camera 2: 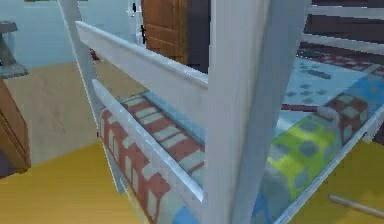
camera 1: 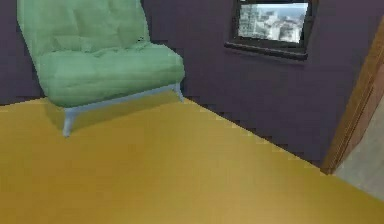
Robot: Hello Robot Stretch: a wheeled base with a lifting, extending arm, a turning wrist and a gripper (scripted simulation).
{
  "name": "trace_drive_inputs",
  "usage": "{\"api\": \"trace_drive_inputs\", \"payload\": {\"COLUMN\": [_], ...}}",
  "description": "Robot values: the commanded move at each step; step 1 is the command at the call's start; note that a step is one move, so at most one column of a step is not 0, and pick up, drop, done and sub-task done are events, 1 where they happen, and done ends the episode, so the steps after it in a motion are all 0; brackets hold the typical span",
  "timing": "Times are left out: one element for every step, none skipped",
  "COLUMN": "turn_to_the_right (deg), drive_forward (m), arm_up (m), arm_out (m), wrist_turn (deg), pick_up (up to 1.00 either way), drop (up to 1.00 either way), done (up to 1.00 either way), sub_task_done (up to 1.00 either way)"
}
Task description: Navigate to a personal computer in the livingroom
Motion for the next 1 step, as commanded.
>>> {"api": "trace_drive_inputs", "payload": {"turn_to_the_right": [45.0], "drive_forward": [0.00], "arm_up": [0.00], "arm_out": [0.00], "wrist_turn": [0.0], "pick_up": [0.00], "drop": [0.00], "done": [0.00], "sub_task_done": [0.00]}}
